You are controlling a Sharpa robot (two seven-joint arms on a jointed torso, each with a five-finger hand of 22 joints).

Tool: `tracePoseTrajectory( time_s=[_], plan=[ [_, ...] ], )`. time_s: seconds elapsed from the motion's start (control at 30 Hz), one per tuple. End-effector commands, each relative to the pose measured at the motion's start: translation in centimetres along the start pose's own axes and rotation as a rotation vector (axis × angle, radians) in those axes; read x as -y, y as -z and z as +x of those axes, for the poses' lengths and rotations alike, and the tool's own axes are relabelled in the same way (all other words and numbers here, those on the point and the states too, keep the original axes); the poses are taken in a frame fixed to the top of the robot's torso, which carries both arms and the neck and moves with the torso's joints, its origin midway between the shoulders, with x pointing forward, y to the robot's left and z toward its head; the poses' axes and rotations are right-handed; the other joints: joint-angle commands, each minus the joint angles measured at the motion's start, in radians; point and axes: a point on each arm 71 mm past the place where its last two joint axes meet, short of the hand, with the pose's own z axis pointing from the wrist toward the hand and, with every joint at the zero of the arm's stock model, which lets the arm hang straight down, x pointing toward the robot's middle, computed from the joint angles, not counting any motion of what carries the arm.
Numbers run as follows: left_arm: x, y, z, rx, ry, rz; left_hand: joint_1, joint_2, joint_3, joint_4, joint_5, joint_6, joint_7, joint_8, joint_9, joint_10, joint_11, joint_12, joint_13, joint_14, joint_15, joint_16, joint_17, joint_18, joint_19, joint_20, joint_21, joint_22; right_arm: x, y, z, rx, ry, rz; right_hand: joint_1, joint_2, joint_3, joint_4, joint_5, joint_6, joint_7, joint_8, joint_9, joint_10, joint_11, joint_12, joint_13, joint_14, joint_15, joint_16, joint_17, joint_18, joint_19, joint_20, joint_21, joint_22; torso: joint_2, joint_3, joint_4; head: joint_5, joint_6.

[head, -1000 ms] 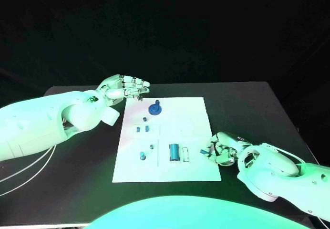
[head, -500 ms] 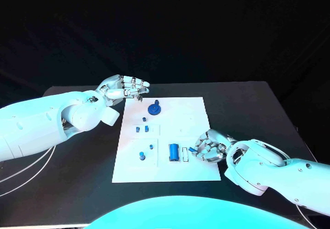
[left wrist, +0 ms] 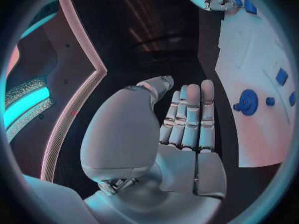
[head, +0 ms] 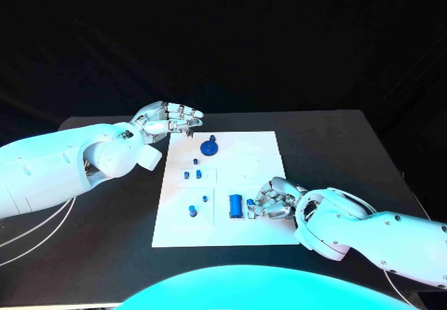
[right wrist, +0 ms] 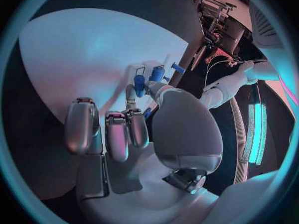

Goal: Assemble the parts on the task board

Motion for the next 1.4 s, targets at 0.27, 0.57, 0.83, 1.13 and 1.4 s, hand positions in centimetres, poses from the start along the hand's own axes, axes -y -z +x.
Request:
tracePoseTrajectory(
  time_s=[0.27,0.57,0.83,1.13,1.4],
  plan=[
    [0.08,-0.06,0.32,-0.025,0.004,0.002,0.005,0.002,0.0,-0.005,0.003,-0.01,0.0,0.005,-0.001,-0.007,0.001,0.005,0.001,-0.007,0.001,0.007,-0.001,0.014,-0.001,0.001,0.0,0.001,-0.31,-0.26,0.7,-0.059,0.043,0.014,-0.047,-0.017,-0.033,0.0,0.025,0.022,-0.003,-0.001,-0.003,0.034,-0.003,0.016,0.163,0.093,-0.006,0.005,0.206,-0.012,0.027,-0.007,0.003,0.188,-0.001,-0.0001,-0.0006,-0.001,0.0],
    [0.07,-0.04,0.32,-0.027,0.003,0.0,0.011,0.005,0.006,-0.01,0.006,-0.011,0.0,0.008,-0.002,-0.01,0.001,0.007,0.001,-0.009,0.001,0.006,-0.003,0.014,-0.002,0.0,0.004,0.005,-0.28,-0.37,0.59,-0.043,0.057,0.018,-0.093,-0.022,-0.057,0.001,0.034,0.041,-0.011,0.012,0.002,0.05,-0.009,0.043,0.185,0.093,-0.011,0.006,0.208,-0.014,0.03,-0.01,0.013,0.19,-0.001,0.0004,-0.0016,-0.001,0.0],
    [0.06,-0.04,0.27,-0.026,0.003,-0.001,0.01,0.005,0.006,-0.011,0.006,-0.011,0.001,0.008,-0.002,-0.01,0.002,0.007,0.001,-0.009,0.001,0.006,-0.003,0.013,-0.002,0.0,0.005,0.006,-0.67,-0.28,0.56,-0.023,0.049,-0.005,-0.121,-0.019,-0.072,0.002,0.013,0.041,-0.012,0.016,0.002,0.049,-0.01,0.041,0.184,0.093,-0.013,0.006,0.208,-0.013,0.03,-0.012,0.01,0.189,0.0,0.0012,-0.0006,0.0,0.0],
    [0.04,-0.01,0.21,-0.025,0.003,-0.003,0.01,0.005,0.006,-0.011,0.006,-0.011,0.001,0.008,-0.002,-0.01,0.002,0.007,0.001,-0.009,0.001,0.006,-0.003,0.013,-0.002,0.0,0.005,0.006,-0.88,0.08,0.44,-0.006,0.047,-0.029,-0.183,-0.017,-0.123,0.004,0.029,0.04,-0.013,0.022,0.004,0.049,-0.012,0.041,0.186,0.093,-0.014,0.006,0.209,-0.014,0.03,-0.014,0.011,0.189,0.0,0.0006,-0.0013,0.002,0.0],
    [0.02,0.02,0.19,-0.025,0.003,-0.006,0.007,0.004,0.006,-0.009,0.006,-0.012,0.002,0.009,-0.003,-0.011,0.002,0.008,0.001,-0.009,0.002,0.006,-0.004,0.013,-0.003,0.0,0.006,0.008,-0.54,0.54,0.23,-0.01,0.053,-0.042,-0.165,-0.016,-0.149,-0.009,0.009,0.036,-0.016,0.026,0.005,0.049,-0.014,0.039,0.186,0.093,-0.016,0.006,0.209,-0.013,0.029,-0.016,0.009,0.189,-0.001,0.0007,-0.001,0.003,0.0]
  ],
)
